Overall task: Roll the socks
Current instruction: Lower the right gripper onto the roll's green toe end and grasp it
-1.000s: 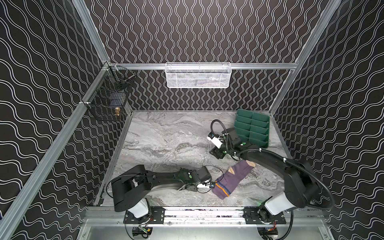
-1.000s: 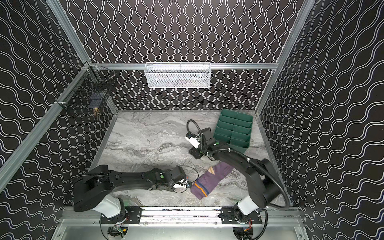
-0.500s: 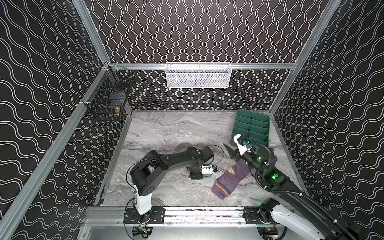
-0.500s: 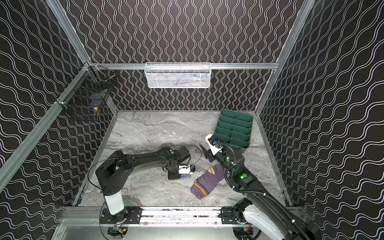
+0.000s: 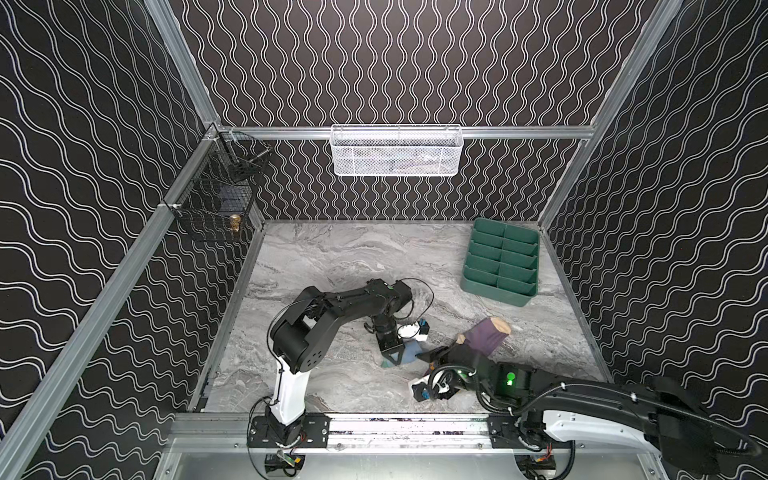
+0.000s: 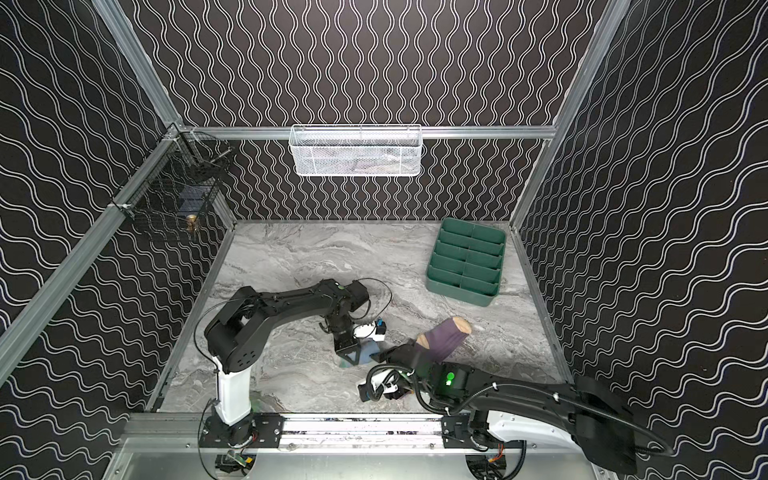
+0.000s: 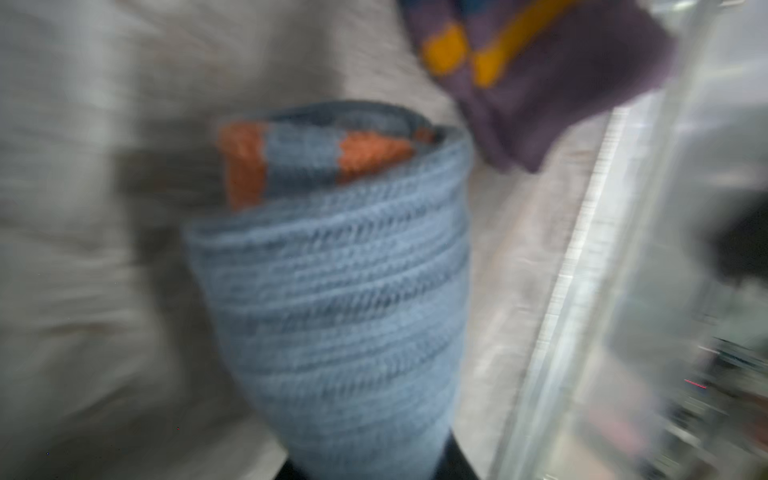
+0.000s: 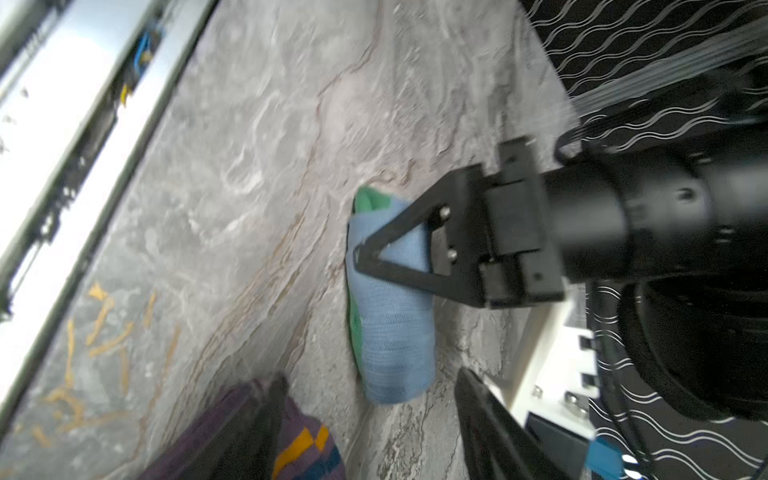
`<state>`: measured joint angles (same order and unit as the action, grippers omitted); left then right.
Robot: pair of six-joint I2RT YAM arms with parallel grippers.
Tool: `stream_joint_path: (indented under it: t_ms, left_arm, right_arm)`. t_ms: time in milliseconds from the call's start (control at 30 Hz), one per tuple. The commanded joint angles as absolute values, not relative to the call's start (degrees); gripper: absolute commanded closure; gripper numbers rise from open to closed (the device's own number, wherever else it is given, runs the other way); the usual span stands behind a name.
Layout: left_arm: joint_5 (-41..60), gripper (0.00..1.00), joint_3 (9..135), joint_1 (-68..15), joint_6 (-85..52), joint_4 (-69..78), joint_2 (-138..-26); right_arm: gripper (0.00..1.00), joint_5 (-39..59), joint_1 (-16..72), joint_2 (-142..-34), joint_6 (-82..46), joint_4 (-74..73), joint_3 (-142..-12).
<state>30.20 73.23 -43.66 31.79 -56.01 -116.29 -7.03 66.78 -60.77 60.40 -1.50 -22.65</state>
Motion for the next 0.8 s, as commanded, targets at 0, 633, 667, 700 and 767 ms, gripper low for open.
stream_joint_path:
  t_ms: [0,633,667,700,767]
  left_arm:
    - [15.6,1.00,71.2,-44.0,31.5,-55.9,-121.3]
    - [13.9,1.00,71.6,-43.9,30.4,-53.7,-121.9]
    - [13.9,1.00,71.5,-44.0,30.4,-53.6,-121.8]
    - [13.8,1.00,71.4,-44.0,30.3,-53.4,-121.5]
    - [13.8,1.00,71.3,-44.0,30.2,-53.3,-121.3]
  right_arm:
    - [0.33,-12.4,67.1,-66.4,66.7,-11.9,-23.2]
    - [0.36,-4.4,68.9,-79.4,61.5,-7.4,-29.0]
    - [0.37,-4.1,69.0,-80.3,60.9,-8.0,-29.2]
    - [0.38,-3.9,68.9,-81.3,60.3,-8.8,-29.5]
    - [0.39,-3.4,69.0,-83.0,59.3,-9.9,-30.0]
